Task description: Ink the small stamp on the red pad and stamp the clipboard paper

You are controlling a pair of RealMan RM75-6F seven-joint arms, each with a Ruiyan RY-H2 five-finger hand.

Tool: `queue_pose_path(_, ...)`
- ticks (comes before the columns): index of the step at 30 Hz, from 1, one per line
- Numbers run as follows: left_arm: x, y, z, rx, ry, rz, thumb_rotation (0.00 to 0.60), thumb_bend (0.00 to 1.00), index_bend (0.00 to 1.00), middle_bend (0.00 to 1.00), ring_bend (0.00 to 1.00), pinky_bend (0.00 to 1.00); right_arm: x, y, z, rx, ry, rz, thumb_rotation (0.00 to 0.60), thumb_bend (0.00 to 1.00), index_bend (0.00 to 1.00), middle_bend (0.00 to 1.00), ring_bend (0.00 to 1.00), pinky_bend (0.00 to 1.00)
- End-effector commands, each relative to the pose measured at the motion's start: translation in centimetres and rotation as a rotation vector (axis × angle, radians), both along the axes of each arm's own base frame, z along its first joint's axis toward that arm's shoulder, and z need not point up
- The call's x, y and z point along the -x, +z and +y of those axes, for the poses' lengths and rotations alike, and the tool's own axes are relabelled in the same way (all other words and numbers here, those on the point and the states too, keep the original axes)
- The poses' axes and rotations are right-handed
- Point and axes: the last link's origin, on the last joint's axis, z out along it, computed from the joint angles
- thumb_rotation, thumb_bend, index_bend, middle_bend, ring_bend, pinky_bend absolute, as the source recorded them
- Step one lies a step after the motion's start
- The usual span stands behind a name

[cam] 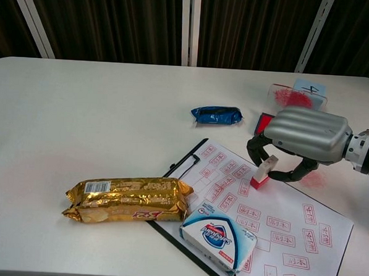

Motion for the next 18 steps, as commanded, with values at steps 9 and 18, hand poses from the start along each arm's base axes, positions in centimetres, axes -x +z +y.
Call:
queue_pose_path(9, 0.06, -0.04, 0.04, 0.001, 0.001, -0.001, 0.600, 0.00, 0.18, 0.17, 0.16, 0.25, 0.05, -0.31, -0.04, 0.001, 0.004, 0.002, 0.600, 0.38, 0.92, 0.76, 0.74, 0.91)
queue_pose_path(18, 0.22, 0.01, -0.09, 0.000, 0.007, -0.001, 0.600, 0.00, 0.18, 0.17, 0.16, 0.25, 0.27, -0.69, 0.11, 0.007, 0.010, 0.014, 0.600, 0.38, 0.93, 0.77, 0.74, 0.91)
